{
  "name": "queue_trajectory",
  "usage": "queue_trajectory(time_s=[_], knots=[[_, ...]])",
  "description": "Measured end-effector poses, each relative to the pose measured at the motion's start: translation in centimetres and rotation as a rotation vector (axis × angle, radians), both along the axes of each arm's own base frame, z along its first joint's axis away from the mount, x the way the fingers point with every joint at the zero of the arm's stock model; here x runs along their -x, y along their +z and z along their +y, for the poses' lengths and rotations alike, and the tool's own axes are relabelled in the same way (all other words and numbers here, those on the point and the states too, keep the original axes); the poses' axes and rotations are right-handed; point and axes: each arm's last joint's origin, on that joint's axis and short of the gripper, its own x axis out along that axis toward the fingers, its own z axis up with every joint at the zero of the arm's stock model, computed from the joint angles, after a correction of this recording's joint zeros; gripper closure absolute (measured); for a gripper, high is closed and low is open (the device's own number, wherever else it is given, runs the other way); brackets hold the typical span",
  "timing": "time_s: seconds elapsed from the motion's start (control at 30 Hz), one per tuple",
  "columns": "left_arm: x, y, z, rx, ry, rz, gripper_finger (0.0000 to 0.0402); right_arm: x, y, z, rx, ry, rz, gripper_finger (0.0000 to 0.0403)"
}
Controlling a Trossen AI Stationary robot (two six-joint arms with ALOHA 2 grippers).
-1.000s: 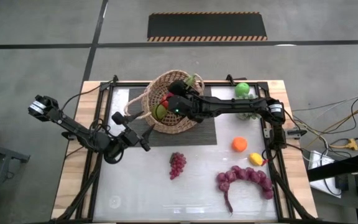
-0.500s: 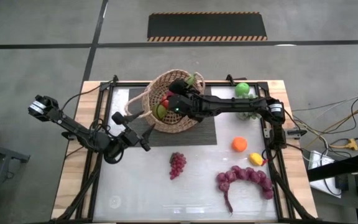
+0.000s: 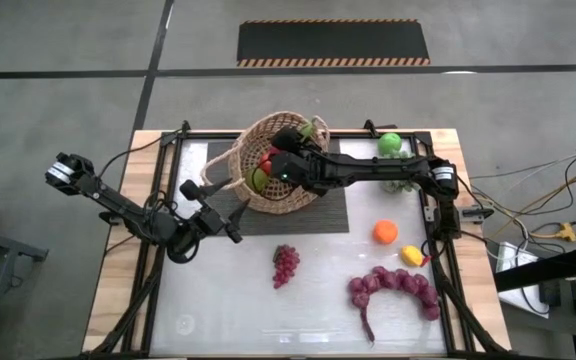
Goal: Build produce basket
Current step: Put the dragon fruit into the basket
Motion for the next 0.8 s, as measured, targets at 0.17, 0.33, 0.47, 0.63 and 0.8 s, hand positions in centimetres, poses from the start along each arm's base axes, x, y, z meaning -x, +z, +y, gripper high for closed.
queue_trajectory(time_s=[0.17,0.33,0.47,0.63,0.8], knots=[[0.0,0.0,0.0,0.0,0.0,0.0,0.0097,-0.2,0.0,0.1,-0.038,0.038,-0.026,0.0241],[0.0,0.0,0.0,-0.001,0.0,0.001,0.0097,-0.2,0.0,0.1,-0.037,0.039,-0.022,0.0195],[0.0,0.0,0.0,-0.001,0.0,0.002,0.0097,-0.2,0.0,0.1,-0.037,0.039,-0.023,0.0167],[0.0,0.0,0.0,-0.001,0.0,0.001,0.0097,-0.3,0.5,0.3,-0.033,0.041,-0.037,0.0164],[0.0,0.0,0.0,-0.001,0.0,0.002,0.0097,-0.5,1.9,0.8,-0.006,-0.003,-0.144,0.0167]])
